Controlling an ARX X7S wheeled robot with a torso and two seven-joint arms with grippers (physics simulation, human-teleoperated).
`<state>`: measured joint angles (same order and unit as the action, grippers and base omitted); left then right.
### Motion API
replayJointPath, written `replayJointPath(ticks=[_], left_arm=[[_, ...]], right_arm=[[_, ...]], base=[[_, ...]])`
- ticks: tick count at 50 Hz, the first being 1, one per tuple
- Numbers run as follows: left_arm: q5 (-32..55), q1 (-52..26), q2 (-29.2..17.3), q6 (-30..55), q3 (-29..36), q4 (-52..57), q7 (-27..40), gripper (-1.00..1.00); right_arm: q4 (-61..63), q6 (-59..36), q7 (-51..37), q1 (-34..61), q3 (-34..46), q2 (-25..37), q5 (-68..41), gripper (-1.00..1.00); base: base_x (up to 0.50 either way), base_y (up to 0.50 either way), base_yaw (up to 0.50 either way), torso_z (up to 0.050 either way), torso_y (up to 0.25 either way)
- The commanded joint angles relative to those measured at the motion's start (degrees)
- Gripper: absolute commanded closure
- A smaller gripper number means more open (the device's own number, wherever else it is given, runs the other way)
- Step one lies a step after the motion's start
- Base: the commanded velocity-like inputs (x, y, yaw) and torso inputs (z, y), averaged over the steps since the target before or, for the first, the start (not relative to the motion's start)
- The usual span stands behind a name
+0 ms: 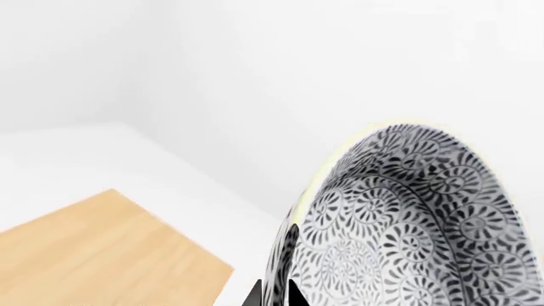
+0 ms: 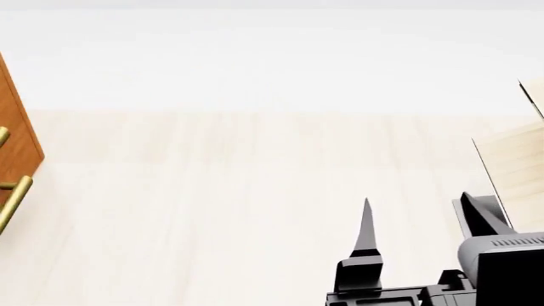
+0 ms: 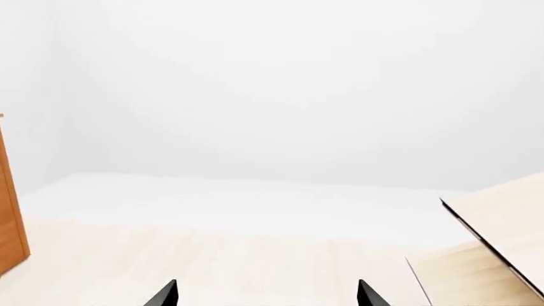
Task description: Close the top drawer of the cabinet and put the bowl on top of it.
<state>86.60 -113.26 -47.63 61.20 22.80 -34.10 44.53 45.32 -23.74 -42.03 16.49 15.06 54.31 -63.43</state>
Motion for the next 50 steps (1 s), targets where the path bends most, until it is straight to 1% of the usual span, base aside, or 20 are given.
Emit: replayJointPath(ticks=[1, 12, 15, 20, 29, 33, 37, 42, 50], left_arm=[[-1.78, -0.94, -1.07, -1.8, -0.42, -3.79, -2.25, 1.0], [-4.35, -1.82, -0.85, -4.78, -0.06, -8.26, -3.27, 1.0], [-6.64, -1.65, -1.0, -6.65, 0.95, -8.8, -3.82, 1.0], [-7.78, -1.35, -0.97, -8.47, 0.93, -9.66, -3.0, 1.0], [-9.91, -4.23, 0.2, -10.5, 1.19, -15.11, -0.91, 1.0], [-8.59, -3.08, -0.12, -9.4, 0.33, -15.67, 1.05, 1.0], [-7.82, -1.4, -0.81, -9.89, -0.51, -14.93, 1.28, 1.0], [-7.16, -1.41, -0.71, -9.54, -1.15, -16.2, 2.92, 1.0], [-6.8, -0.35, -0.76, -8.73, -1.13, -17.27, 2.69, 1.0]], right_arm=[[-0.75, -0.44, 0.2, 0.5, 0.71, -0.62, 0.46, -1.0], [-2.39, -1.28, 0.72, 1.79, 2.2, -2.14, 1.51, -1.0], [-3.43, -1.84, 1.16, 2.79, 2.92, -2.88, 1.75, -1.0], [-4.18, -1.89, 1.7, 3.08, 3.28, -3.25, 2.11, -1.0], [-4.76, -1.43, 1.81, 2.66, 2.84, -3.06, 1.98, -1.0], [-4.66, -1.09, 1.9, 2.15, 2.82, -3.09, 2.22, -1.0], [-4.43, -0.5, 2.06, 1.35, 2.44, -2.74, 2.29, -1.0], [-4.34, -0.43, 1.91, 0.92, 2.19, -2.32, 2.03, -1.0], [-4.02, -0.48, 1.96, 0.98, 2.49, -2.54, 2.27, -1.0]], base=[[0.0, 0.0, 0.0, 0.0, 0.0], [0.0, 0.0, 0.0, 0.0, 0.0], [0.0, 0.0, 0.0, 0.0, 0.0], [0.0, 0.0, 0.0, 0.0, 0.002], [0.0, 0.0, 0.0, 0.002, 0.0], [0.0, 0.0, 0.0, 0.0, 0.0], [0.0, 0.0, 0.0, 0.0, 0.0], [0.0, 0.0, 0.0, 0.0, 0.002], [0.0, 0.0, 0.0, 0.0, 0.0]])
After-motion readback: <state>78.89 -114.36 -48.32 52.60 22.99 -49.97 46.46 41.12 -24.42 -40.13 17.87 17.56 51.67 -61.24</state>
